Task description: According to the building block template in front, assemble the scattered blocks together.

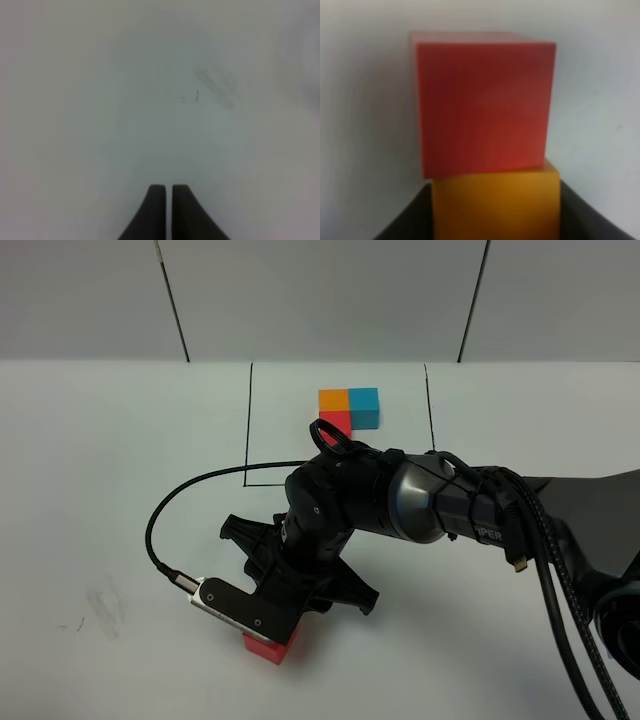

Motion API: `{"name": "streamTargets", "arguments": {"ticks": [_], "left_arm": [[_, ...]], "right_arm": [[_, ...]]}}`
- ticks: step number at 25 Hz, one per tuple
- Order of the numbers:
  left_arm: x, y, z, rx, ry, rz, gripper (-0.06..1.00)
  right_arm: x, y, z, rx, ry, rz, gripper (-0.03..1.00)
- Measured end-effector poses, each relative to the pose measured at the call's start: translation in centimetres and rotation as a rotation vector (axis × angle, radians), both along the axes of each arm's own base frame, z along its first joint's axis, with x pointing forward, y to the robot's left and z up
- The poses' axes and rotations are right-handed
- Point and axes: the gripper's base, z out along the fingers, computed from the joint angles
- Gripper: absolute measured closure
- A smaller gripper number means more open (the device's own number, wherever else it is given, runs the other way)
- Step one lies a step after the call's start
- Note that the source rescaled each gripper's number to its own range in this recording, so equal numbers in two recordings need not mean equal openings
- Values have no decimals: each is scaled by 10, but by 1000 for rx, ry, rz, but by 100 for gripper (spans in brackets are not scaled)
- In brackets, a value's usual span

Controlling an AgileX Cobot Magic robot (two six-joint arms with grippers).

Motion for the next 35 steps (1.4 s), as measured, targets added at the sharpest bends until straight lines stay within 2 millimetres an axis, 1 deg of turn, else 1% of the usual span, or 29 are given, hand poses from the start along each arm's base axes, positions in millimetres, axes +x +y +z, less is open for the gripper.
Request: {"name": "streamTargets", "arguments": {"ticks": [5, 14, 22, 35], "left_arm": [[0, 0, 0, 0, 0, 0, 94], [0, 0, 0, 1, 0, 0, 94], [0, 0, 0, 2, 0, 1, 94], [0, 0, 0, 2, 0, 1, 94]], "right_arm": [[0, 0, -2, -1, 7, -15, 40], [2, 1, -2, 9, -4, -38, 38], [6, -1, -1, 24, -21, -64, 29], [10, -5, -1, 22, -22, -102, 28]]}}
